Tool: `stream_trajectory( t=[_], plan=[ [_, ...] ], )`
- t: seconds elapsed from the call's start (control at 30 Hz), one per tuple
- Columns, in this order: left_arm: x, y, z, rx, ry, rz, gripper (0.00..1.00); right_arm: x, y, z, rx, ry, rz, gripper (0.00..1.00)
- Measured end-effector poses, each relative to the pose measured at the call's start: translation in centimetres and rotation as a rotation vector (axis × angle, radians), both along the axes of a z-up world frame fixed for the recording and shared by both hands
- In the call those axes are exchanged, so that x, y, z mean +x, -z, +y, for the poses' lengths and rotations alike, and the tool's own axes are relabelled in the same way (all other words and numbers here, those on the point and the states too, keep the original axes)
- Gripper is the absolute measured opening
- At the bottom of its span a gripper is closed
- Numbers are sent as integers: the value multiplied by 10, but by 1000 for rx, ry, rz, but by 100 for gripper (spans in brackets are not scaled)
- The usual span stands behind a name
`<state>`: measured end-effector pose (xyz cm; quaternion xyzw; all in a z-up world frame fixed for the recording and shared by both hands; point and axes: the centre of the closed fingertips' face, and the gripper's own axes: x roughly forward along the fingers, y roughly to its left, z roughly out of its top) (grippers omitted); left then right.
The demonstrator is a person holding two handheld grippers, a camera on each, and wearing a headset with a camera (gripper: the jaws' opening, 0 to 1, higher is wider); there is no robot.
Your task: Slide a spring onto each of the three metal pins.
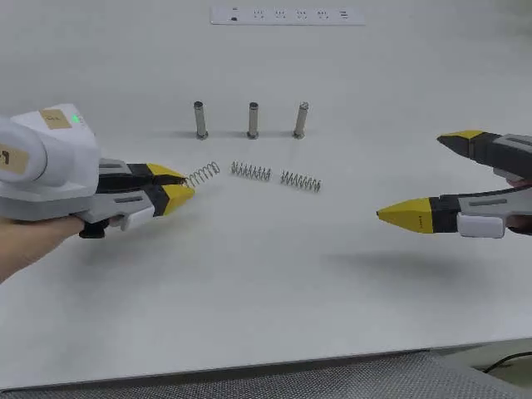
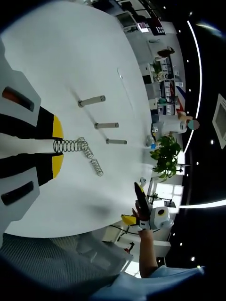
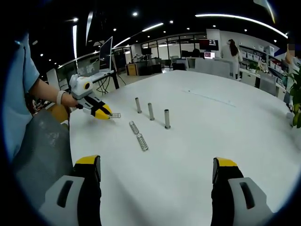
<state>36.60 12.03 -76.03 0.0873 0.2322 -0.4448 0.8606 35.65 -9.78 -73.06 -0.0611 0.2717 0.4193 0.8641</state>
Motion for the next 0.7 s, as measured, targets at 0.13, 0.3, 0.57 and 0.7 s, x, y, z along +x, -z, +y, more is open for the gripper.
stream_trajectory(
  t=[0.13, 0.3, 0.57, 0.7],
  plan=[
    [0, -14, -9, -18, 26, -27, 1, 2, -5, 6, 6, -13, -11, 98],
    [-4, -27, -20, -36, 74, -44, 1, 3, -10, 11, 13, -29, -22, 98],
    [-17, -33, -30, -34, 145, -50, 1, 1, -17, 19, 39, -48, -24, 97],
    [-24, -34, -34, -27, 174, -51, 1, -2, -19, 27, 54, -68, -19, 96]
  ],
)
